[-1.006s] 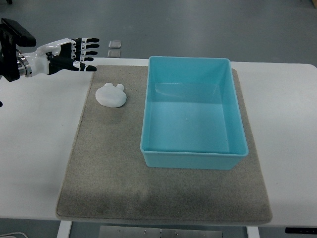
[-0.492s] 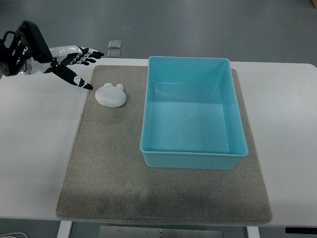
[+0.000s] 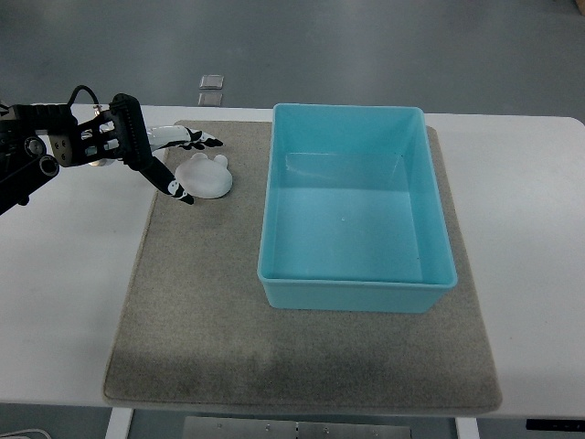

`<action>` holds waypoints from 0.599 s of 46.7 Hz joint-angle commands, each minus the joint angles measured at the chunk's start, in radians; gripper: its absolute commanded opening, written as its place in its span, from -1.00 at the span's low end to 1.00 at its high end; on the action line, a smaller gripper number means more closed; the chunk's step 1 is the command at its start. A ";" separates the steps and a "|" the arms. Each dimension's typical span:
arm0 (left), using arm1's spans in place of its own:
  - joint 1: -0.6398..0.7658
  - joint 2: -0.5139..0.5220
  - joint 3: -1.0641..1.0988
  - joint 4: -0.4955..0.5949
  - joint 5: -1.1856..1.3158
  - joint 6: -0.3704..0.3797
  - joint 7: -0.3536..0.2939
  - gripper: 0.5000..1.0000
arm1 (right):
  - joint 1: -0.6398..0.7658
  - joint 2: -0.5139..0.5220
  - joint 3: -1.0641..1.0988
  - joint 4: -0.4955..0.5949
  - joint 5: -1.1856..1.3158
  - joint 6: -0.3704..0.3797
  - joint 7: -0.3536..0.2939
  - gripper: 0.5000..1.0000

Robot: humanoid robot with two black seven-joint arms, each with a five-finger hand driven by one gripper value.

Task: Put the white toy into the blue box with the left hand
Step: 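Lower the left hand over the white bunny toy and curl fingers around it, then close the left hand fingers to grip the bunny toy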

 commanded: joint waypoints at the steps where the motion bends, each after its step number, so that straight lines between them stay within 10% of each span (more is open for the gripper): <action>1: -0.004 -0.014 0.009 0.000 0.007 0.000 0.001 0.93 | 0.000 0.000 0.000 0.000 0.000 0.000 0.000 0.74; 28: -0.010 -0.018 0.024 0.000 0.096 0.075 0.000 0.02 | 0.000 0.000 0.000 0.000 0.000 0.000 0.000 0.74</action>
